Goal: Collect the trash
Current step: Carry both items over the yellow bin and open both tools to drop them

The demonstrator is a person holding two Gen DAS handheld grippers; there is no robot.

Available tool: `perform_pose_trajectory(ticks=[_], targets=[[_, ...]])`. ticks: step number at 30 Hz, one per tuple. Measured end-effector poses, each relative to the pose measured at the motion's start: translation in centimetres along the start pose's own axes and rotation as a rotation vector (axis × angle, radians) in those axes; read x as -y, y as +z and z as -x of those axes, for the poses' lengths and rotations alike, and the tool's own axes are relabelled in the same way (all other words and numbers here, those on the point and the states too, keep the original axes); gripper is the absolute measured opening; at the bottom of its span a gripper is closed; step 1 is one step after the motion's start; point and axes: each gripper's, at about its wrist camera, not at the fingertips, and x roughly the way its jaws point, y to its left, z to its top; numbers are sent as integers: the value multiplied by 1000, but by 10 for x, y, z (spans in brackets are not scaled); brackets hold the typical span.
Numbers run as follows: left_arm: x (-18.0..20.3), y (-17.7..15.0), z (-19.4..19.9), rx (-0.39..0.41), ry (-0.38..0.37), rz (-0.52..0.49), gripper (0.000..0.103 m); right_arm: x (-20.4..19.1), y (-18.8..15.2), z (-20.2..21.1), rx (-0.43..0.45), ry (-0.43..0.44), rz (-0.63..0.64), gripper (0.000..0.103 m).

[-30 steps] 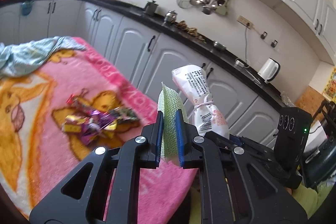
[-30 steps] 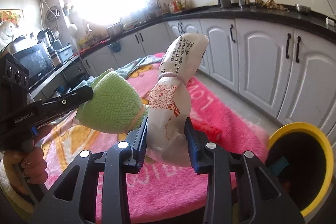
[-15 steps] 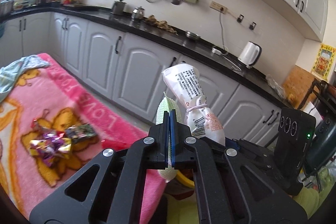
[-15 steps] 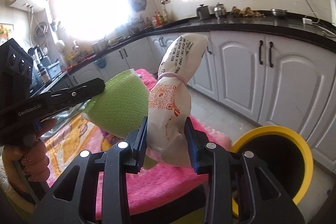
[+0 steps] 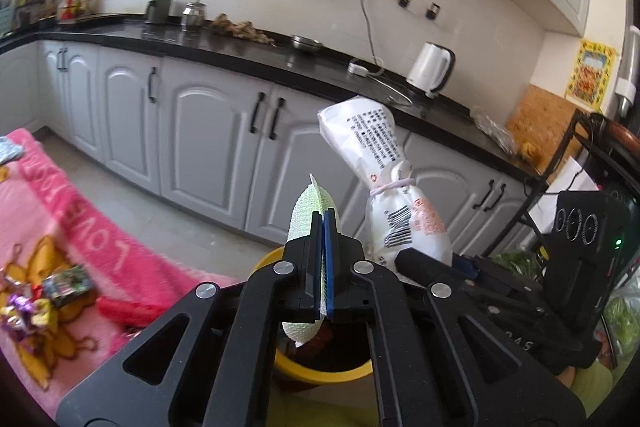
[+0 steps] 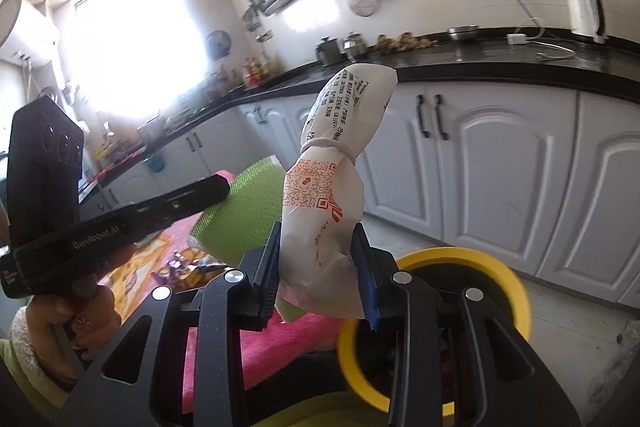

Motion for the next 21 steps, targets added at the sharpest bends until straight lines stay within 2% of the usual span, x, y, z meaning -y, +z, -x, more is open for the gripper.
perform_pose_trajectory(ticks=[11,21], targets=[[30,-8,-60,-73,-47,-36,0,51,-14,12,-21,-98,-56,33],[26,-20,-95,-128,-53,-25,0,69,-41,-15,-140,-143,-90,34]])
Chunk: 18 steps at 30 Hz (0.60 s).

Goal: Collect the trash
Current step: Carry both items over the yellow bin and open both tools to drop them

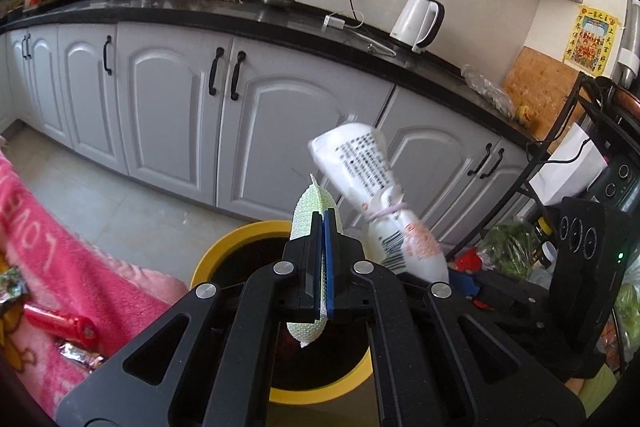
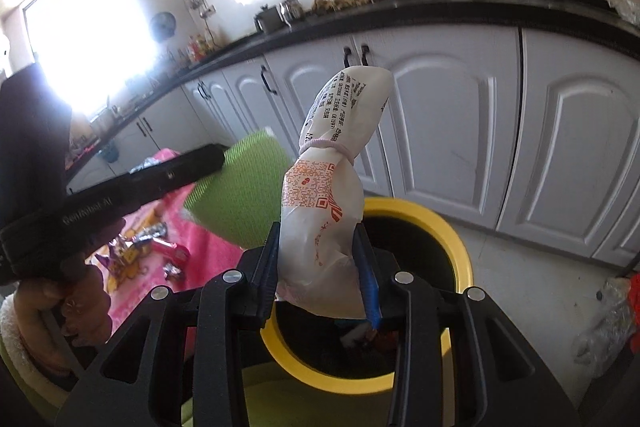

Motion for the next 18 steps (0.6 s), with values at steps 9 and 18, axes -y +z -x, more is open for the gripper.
perform_pose_trajectory(ticks=[9,18], targets=[[-26,-11,-18,-42,-3,99,42,13,-8,-16,-48,-71,-56,66],[-49,-20,-2,-35,78,127,70,7,-5,-13,-17,-93,-36,73]])
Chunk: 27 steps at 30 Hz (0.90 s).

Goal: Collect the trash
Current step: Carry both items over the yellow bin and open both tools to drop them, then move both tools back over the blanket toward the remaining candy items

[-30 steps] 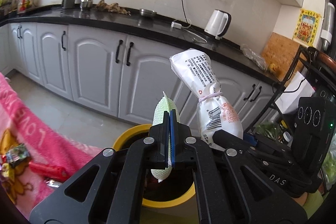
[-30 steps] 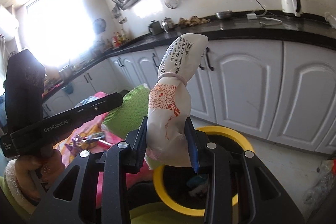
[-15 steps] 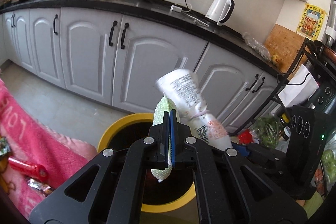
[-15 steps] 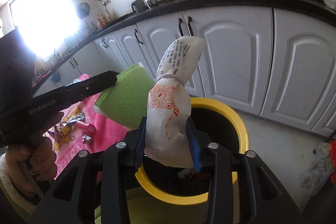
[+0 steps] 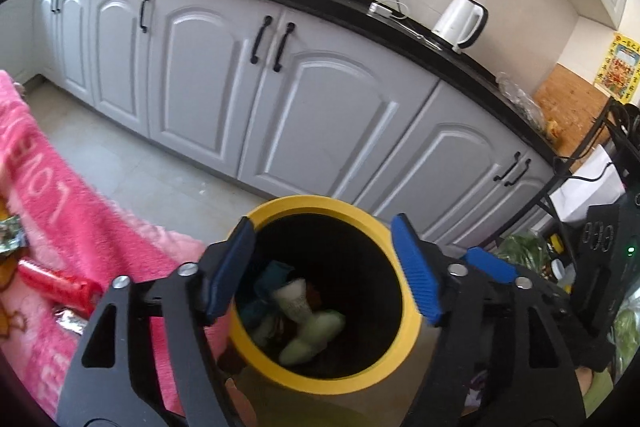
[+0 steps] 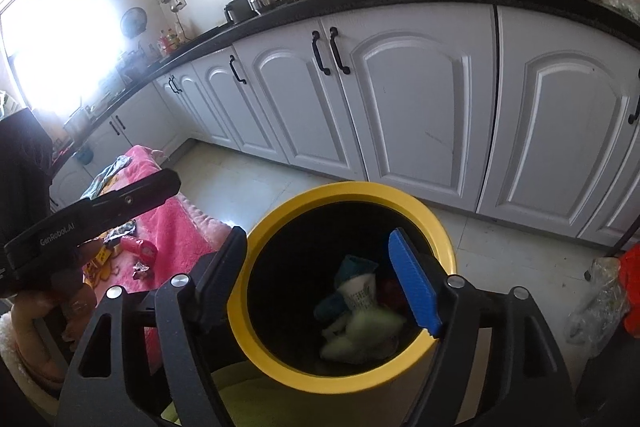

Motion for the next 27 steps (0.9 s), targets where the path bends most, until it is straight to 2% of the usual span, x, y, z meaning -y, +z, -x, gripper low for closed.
perform_pose_trajectory(ticks=[5,18,27], targets=[[-11,0,13,17,27,22,91,-7,1,6,29,-5,17,78],[-30,-1,56,85,90,48,92,-24,5,25,123,0,66,95],[-41,-7,85,136,131,53,92,-43,5,39,184,22,107,96]])
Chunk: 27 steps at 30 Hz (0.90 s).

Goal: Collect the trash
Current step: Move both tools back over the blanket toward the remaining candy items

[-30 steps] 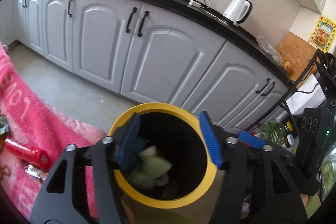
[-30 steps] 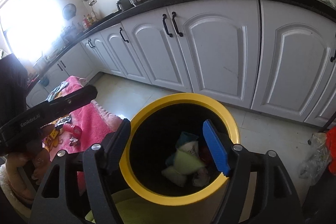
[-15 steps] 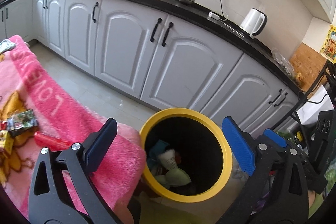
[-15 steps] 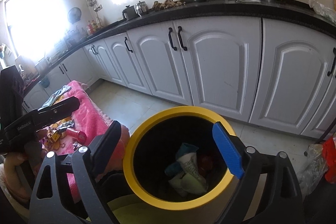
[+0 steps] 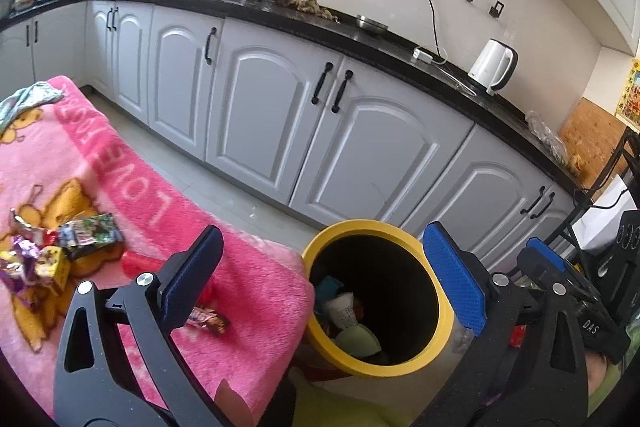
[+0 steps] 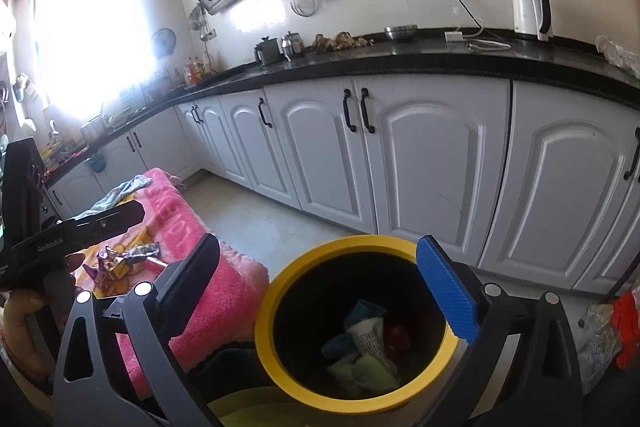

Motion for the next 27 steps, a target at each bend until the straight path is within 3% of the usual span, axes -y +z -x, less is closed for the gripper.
perform_pose_trajectory(ticks=[15,27], targets=[[-28,-7,39,64,60,27,92,-47,0,11,28,70,95,96],[-65,-14,69,105,118,74,92,-97,-11,3,-17,148,196,96]])
